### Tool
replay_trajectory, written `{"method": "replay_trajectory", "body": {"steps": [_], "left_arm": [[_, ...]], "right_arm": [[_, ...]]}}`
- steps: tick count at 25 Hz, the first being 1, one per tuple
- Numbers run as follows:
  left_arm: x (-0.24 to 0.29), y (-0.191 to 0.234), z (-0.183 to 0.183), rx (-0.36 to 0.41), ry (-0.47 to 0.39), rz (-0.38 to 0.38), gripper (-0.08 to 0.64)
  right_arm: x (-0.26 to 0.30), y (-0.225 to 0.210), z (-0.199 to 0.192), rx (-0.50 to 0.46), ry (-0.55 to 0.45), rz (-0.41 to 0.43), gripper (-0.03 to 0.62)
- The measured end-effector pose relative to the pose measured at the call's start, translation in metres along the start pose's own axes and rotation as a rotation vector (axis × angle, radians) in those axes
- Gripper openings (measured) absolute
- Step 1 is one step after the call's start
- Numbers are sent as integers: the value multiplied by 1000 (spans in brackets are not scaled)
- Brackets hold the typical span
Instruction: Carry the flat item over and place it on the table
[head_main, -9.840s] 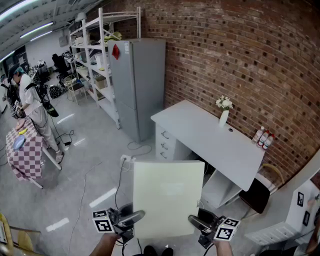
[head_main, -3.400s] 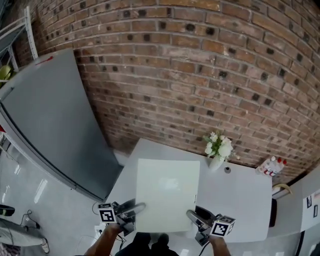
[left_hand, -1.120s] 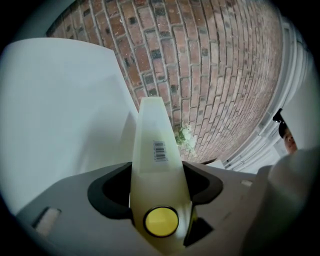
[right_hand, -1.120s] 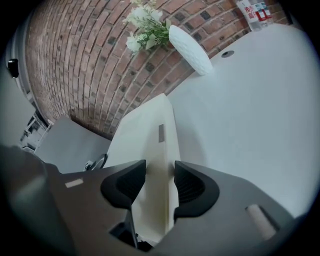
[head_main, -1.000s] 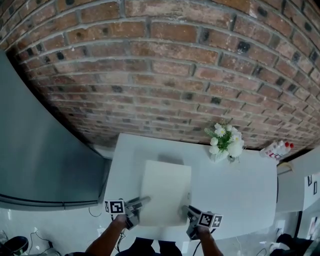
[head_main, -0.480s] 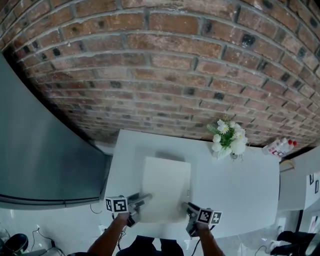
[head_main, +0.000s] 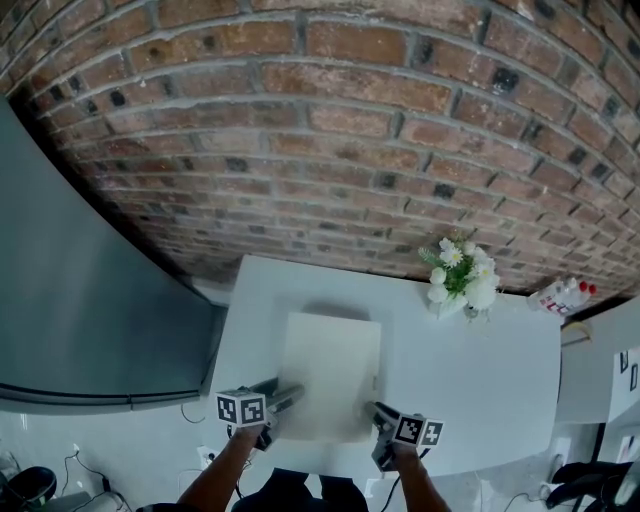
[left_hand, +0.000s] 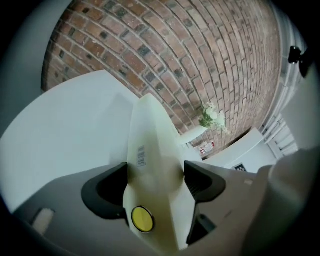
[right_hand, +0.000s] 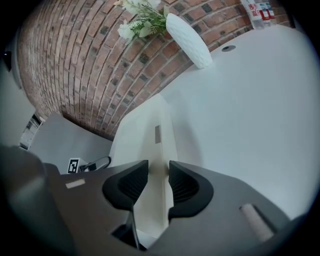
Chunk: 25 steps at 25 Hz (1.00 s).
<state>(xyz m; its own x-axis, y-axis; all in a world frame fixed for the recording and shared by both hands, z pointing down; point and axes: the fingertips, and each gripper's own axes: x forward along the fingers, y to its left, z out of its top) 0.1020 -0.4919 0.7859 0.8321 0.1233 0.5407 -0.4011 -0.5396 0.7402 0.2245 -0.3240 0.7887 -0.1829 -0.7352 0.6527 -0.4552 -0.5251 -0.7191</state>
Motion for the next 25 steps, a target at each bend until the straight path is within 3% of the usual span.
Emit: {"method": "replay_trajectory", "body": {"steps": [4,7,16,25], "left_arm": [[1,15,-3,100,16,113,324],[3,17,-3,92,5,114,321],[6,22,-3,112,23,143,316],[6,23,-1,122,29,124,319]], "right_arm": [[2,5,0,-57,12,-26,89],[2,6,2,-112,15,-59,86],[4,4,0,-129,-8,-98,89],[3,5,-11,-129,-18,-146,87]]}}
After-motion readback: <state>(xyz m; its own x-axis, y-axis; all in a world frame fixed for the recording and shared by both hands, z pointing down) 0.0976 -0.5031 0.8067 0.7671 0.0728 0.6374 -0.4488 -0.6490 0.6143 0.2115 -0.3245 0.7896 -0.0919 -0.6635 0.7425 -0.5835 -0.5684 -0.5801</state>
